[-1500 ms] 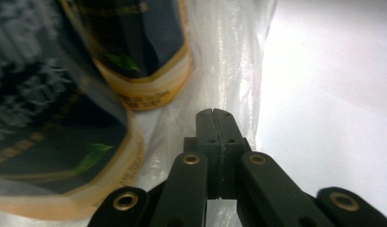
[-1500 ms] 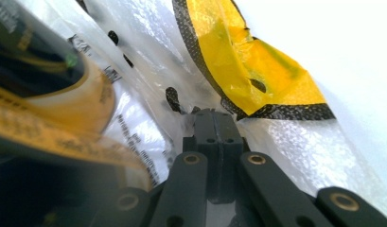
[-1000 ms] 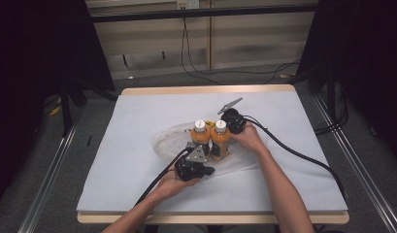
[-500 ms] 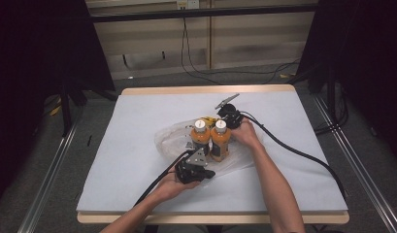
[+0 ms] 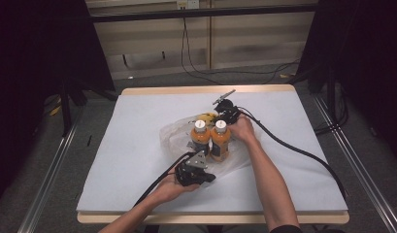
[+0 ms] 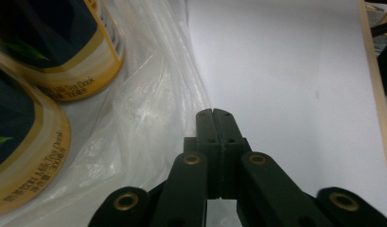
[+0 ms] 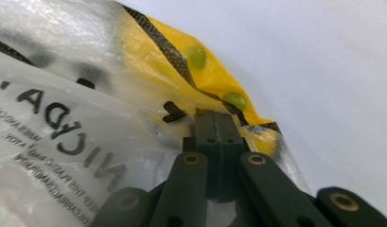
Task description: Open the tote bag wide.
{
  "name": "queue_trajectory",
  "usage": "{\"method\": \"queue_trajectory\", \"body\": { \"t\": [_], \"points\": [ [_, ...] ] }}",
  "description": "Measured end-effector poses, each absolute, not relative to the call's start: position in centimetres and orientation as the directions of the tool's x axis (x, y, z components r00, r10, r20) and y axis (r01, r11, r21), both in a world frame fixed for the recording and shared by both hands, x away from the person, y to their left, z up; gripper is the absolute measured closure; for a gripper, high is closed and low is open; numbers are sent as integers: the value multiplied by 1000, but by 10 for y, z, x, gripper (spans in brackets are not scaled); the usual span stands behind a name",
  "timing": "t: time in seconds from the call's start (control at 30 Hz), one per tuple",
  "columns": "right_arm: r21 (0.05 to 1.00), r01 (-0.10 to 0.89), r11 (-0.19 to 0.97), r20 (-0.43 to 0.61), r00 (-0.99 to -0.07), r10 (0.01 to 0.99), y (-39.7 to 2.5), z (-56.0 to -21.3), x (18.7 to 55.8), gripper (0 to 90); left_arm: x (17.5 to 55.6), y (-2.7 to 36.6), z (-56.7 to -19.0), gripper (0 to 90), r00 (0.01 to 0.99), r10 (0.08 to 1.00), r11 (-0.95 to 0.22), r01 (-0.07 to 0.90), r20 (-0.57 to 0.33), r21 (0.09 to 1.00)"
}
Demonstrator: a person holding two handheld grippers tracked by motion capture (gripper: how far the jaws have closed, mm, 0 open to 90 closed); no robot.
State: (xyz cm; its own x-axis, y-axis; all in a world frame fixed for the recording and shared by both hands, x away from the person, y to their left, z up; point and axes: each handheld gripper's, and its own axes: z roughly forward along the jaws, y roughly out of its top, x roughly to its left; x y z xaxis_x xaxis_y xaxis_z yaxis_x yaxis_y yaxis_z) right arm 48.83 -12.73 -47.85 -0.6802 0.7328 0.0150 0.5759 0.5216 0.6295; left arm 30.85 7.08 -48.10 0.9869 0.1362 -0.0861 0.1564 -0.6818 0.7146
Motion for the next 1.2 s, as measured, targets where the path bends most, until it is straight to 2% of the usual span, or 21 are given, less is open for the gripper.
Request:
{"method": "queue_trajectory", "body": {
  "t": [0.3,0.4,0.57,0.7,0.93,1.03,1.1,1.2],
  "points": [
    [622,605,497,5,-638,770,-127,-478,496,900,308,73,-479,900,989,124,-698,149,-86,700],
    [629,619,470,44,-632,774,-129,-478,496,900,308,75,-481,900,986,135,-671,165,-100,722],
    [663,584,468,52,-660,749,-130,-468,483,900,306,77,-475,900,983,151,-643,178,-105,745],
    [717,562,413,87,-660,747,-140,-449,471,900,307,82,-465,900,981,163,-602,183,-105,777],
    [763,517,388,73,-665,743,-164,-435,448,900,313,96,-452,900,972,208,-537,210,-114,817],
    [787,498,364,72,-660,748,-176,-430,434,900,314,102,-447,842,966,229,-509,227,-123,831],
    [801,489,347,75,-656,751,-181,-427,426,900,313,104,-445,852,966,230,-501,223,-120,836],
    [818,475,326,81,-655,751,-187,-423,415,900,313,109,-441,824,965,237,-490,217,-110,845]
  ]
}}
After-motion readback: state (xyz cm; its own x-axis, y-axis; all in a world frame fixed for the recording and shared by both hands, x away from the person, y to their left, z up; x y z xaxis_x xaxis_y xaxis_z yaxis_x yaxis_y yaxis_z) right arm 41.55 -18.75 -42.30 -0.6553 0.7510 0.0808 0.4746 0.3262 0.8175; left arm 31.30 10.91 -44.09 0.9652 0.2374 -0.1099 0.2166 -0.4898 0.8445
